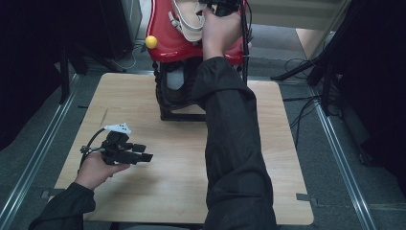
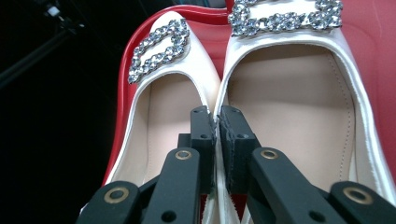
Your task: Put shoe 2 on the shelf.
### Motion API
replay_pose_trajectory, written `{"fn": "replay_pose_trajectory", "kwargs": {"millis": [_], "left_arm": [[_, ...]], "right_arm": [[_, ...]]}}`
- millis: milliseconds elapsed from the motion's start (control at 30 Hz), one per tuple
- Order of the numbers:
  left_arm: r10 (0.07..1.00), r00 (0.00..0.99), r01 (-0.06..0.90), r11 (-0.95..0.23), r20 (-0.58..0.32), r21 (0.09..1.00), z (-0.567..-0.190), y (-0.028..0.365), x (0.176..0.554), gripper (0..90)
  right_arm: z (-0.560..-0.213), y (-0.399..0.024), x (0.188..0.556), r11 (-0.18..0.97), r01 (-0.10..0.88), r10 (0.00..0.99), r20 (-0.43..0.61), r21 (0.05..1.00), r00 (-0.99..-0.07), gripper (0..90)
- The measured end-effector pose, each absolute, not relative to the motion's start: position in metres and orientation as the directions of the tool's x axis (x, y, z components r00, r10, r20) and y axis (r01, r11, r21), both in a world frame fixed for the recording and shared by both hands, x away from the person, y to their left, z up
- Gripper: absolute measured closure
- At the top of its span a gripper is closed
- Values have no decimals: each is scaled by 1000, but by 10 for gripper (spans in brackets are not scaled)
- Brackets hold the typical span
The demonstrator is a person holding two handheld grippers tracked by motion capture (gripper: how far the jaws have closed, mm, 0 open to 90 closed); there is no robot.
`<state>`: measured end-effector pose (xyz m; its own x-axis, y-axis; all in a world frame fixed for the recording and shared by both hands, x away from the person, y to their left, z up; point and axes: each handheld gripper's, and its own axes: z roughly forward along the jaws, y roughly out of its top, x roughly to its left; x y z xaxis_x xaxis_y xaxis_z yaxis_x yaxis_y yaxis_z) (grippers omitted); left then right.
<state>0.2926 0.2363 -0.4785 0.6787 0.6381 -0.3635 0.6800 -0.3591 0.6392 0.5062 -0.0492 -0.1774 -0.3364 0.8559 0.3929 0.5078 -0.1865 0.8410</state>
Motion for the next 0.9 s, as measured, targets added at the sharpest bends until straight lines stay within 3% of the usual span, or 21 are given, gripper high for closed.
{"fn": "replay_pose_trajectory", "kwargs": {"millis": [667, 900], "left_arm": [[634, 685, 677, -375, -358, 633, -479, 233, 292, 416], [636, 684, 679, -375, -358, 631, -479, 234, 292, 415]], "right_arm": [[-177, -47, 499, -170, 501, 876, 363, 849, -317, 833], [-177, -47, 499, -148, 491, 874, 346, 858, -342, 761]]}}
